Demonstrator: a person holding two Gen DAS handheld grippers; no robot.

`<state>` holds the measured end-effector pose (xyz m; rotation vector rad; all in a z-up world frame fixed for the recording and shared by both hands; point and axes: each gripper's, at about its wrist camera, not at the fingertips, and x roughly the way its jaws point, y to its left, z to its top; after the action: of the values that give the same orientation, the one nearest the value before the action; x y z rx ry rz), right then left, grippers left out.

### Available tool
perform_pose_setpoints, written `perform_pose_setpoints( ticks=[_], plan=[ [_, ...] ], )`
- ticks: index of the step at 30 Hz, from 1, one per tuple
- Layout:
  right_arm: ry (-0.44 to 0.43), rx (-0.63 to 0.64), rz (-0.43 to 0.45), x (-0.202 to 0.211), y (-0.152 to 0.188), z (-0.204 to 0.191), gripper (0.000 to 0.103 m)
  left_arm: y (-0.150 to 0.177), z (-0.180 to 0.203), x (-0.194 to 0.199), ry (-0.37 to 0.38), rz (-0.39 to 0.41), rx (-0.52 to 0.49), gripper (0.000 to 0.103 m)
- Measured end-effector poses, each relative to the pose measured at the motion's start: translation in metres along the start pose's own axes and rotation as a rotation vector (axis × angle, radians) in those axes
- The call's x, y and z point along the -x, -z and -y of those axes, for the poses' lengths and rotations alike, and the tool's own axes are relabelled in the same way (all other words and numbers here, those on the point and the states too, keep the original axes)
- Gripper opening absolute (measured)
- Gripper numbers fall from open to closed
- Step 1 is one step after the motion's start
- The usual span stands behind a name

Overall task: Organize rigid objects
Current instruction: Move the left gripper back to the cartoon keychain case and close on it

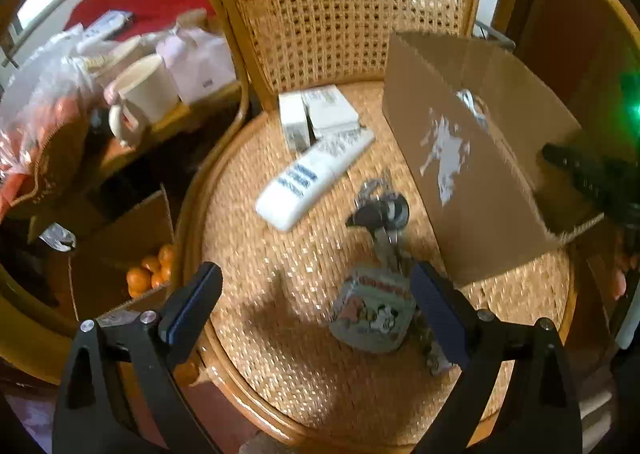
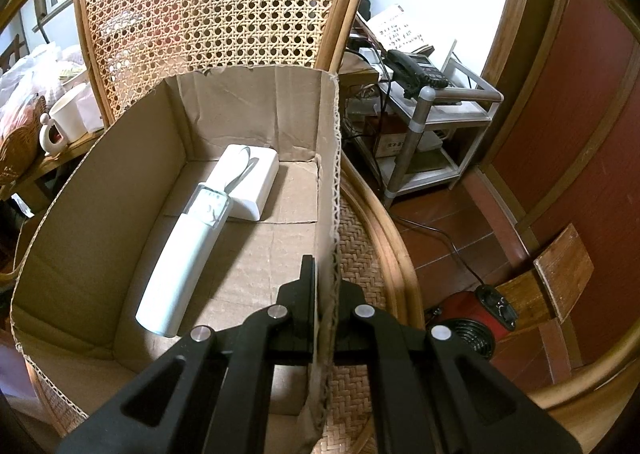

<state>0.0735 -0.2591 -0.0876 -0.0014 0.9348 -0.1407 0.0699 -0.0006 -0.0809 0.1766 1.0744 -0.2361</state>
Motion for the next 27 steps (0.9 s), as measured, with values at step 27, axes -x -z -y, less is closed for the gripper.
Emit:
perform_pose_setpoints(
  ticks=[27],
  plan=[
    [0.001, 0.001, -0.001, 0.000, 0.000, -0.001, 0.006, 0.009, 0.004, -0.055, 0.095, -0.214, -0.022, 0.097]
  ],
)
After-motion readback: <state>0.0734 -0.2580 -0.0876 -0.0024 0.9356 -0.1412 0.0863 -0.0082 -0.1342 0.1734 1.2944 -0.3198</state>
